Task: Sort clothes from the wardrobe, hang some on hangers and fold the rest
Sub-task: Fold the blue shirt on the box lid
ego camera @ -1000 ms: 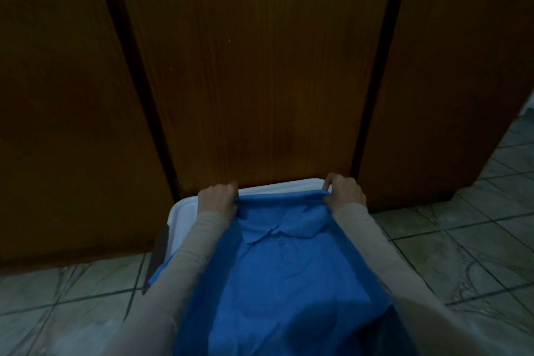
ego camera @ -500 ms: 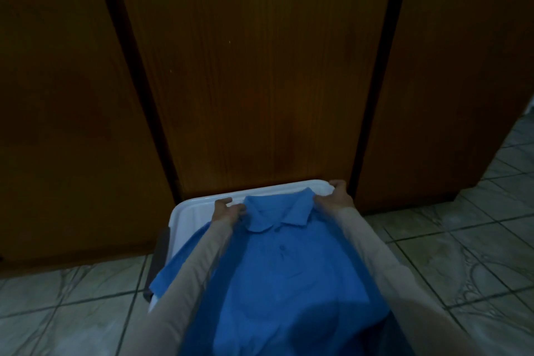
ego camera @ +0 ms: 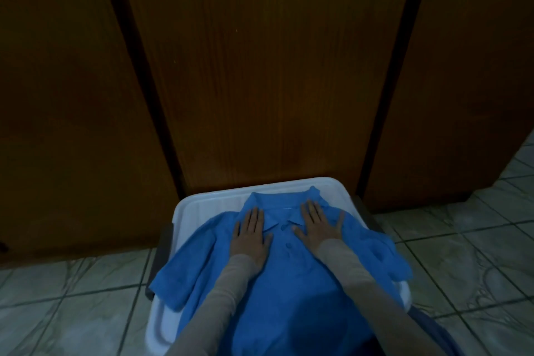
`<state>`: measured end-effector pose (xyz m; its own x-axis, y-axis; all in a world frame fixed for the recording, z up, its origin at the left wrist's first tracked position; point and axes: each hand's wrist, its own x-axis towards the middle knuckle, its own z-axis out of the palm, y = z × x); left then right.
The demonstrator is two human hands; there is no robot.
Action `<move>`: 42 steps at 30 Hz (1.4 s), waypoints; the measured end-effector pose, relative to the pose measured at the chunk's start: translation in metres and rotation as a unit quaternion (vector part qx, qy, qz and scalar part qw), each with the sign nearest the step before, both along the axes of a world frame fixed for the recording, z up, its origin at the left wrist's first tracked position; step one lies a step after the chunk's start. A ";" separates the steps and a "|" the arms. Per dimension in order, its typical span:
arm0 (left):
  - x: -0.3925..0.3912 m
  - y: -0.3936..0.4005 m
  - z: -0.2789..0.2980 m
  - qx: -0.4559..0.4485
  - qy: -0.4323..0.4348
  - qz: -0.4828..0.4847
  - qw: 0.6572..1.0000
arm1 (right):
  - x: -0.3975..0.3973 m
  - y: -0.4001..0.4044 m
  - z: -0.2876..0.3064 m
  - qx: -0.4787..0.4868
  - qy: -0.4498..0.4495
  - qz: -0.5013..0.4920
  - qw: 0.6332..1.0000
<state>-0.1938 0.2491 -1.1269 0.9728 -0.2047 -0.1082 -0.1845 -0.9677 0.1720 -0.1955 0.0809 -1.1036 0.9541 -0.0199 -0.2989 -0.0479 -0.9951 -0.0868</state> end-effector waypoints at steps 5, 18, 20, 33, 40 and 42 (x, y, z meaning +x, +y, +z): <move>0.011 -0.001 -0.009 0.004 -0.036 0.017 0.999 | 0.010 -0.003 -0.012 -0.006 -0.018 -0.014 1.000; 0.041 0.004 -0.015 -0.007 -0.031 0.025 0.999 | 0.035 -0.003 -0.015 0.017 -0.031 -0.062 0.997; 0.042 0.003 -0.012 -0.005 -0.009 0.019 1.000 | 0.033 -0.003 -0.016 0.016 -0.038 -0.056 0.998; 0.014 0.071 0.017 -0.353 -0.056 0.046 0.933 | -0.020 0.031 -0.005 0.101 -0.067 0.112 0.986; -0.022 0.135 0.037 -0.108 -0.026 -0.039 0.993 | -0.037 0.082 0.003 0.184 -0.078 0.235 0.951; -0.028 0.145 0.041 0.006 0.008 -0.040 0.999 | -0.045 0.100 0.004 0.191 -0.078 0.245 0.947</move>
